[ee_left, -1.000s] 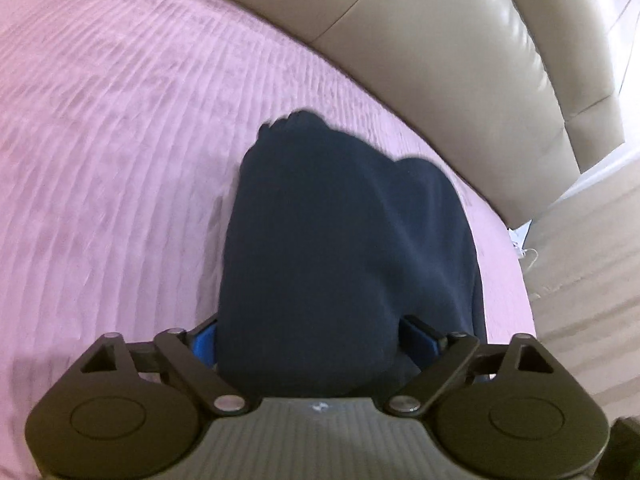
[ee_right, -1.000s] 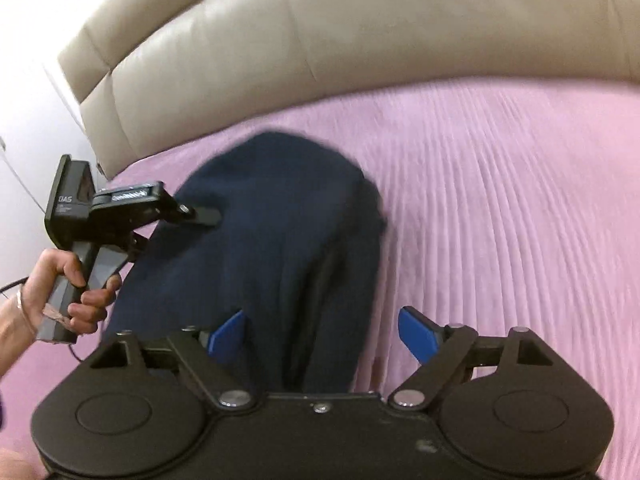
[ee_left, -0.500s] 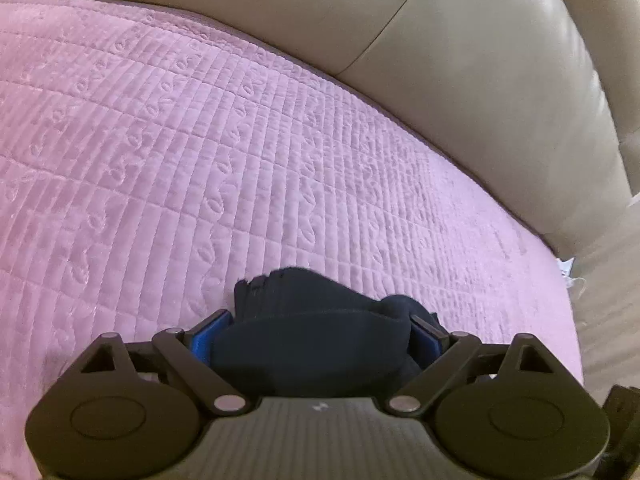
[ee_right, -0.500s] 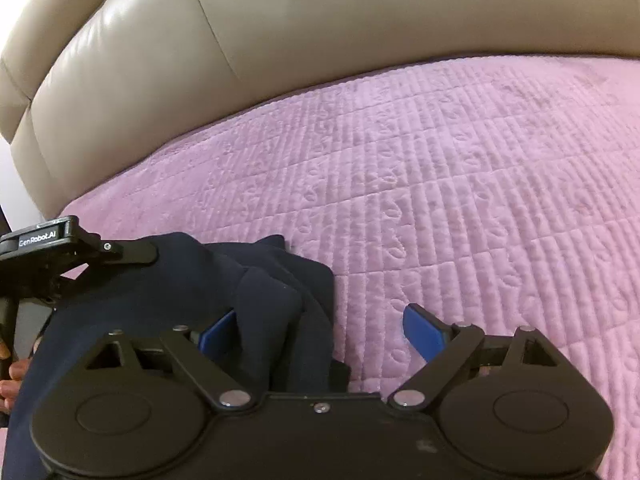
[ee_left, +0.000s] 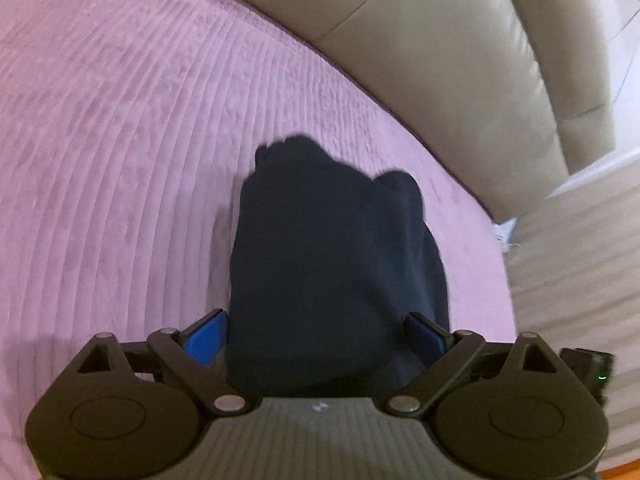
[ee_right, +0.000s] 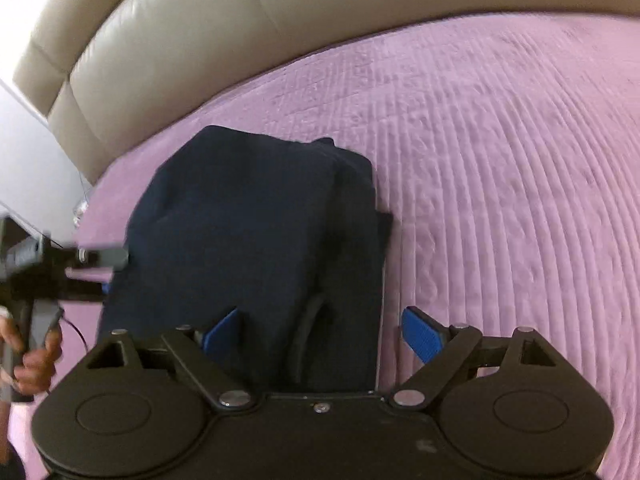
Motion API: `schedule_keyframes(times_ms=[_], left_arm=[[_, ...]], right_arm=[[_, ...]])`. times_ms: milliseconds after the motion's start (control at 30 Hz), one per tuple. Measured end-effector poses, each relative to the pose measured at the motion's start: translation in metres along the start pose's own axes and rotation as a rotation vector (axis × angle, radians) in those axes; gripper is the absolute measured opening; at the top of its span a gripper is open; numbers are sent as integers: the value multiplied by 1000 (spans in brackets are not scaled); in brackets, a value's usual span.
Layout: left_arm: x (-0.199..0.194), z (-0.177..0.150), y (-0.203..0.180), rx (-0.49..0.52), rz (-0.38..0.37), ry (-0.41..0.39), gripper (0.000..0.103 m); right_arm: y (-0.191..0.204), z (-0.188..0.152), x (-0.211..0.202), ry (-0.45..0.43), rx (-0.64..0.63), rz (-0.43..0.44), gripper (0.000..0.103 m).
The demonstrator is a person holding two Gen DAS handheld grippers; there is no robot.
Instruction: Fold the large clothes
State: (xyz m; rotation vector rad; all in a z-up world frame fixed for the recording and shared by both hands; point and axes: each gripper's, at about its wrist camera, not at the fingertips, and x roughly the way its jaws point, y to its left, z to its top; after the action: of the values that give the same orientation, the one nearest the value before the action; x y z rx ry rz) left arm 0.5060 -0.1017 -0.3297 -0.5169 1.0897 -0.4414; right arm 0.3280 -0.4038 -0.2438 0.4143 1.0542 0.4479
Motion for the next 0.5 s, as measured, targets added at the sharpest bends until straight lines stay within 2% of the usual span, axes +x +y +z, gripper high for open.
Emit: schedule_keyframes(times_ms=[67,133,200,267,367,433,500], left_arm=[[-2,-13,-1,25,-6,58,96],[1,-26,0,41,-30,111,99],[9,-34,7,18,-63,142,99],[18,-37,16,-33,-92,149,101],[28,-40,24,-48,-123,138,101],[32,-41,26,-35,-132,120,101],[39,-40,25,-35,-146,115,102]], right_arm=[[-3,-3,-4,21,33,91,102],[1,-5,-8,-5,-21,96,102],[9,-3,2,43,-78,98,102],[8,-2,20,90,-69,90,103],[-7,0,41,158,33,198,103],[-19,6,57,170,72,289,103],[-22,13,67,182,84,331,103]])
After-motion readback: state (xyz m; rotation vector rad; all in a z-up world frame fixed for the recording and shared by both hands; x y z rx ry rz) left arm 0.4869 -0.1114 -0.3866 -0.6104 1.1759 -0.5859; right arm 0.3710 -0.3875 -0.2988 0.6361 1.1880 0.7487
